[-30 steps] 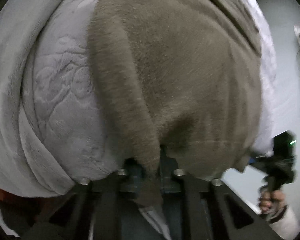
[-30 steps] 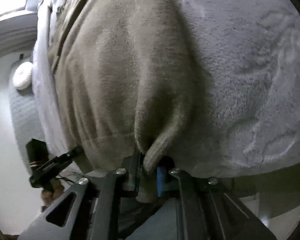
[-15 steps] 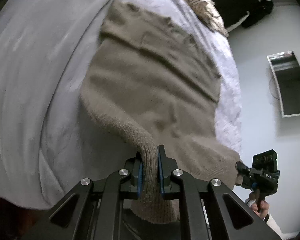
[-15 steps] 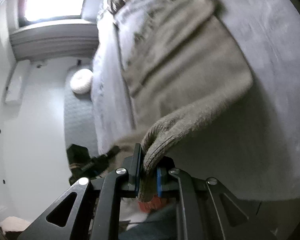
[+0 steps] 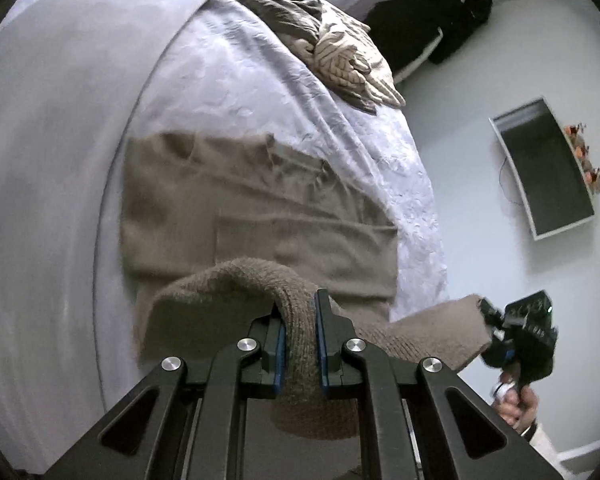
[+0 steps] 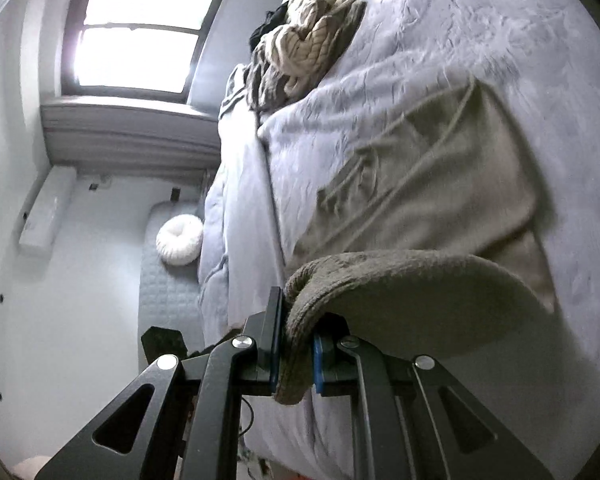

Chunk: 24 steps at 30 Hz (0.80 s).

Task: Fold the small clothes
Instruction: 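Lift the hem with both grippers and fold it toward the collar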

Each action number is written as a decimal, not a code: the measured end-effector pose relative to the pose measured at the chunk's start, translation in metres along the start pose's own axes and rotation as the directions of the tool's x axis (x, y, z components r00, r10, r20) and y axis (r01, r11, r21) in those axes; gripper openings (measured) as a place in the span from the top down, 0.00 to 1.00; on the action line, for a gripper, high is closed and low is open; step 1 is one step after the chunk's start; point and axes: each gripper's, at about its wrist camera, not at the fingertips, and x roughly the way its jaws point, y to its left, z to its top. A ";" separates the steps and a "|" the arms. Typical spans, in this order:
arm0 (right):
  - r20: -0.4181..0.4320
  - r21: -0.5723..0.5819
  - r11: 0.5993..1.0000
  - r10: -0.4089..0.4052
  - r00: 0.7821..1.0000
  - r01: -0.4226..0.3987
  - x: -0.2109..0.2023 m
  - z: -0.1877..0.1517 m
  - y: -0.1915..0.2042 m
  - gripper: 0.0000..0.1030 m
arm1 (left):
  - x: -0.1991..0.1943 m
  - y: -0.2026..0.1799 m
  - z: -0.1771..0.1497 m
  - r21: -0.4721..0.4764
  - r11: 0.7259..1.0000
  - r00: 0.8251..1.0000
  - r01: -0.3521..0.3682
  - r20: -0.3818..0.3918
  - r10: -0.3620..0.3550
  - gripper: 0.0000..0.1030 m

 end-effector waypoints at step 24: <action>-0.085 0.113 0.988 -0.092 0.992 0.102 0.161 0.139 -0.111 0.82 | 0.138 0.072 0.080 -0.082 0.984 0.987 -0.160 -0.018 0.159 0.83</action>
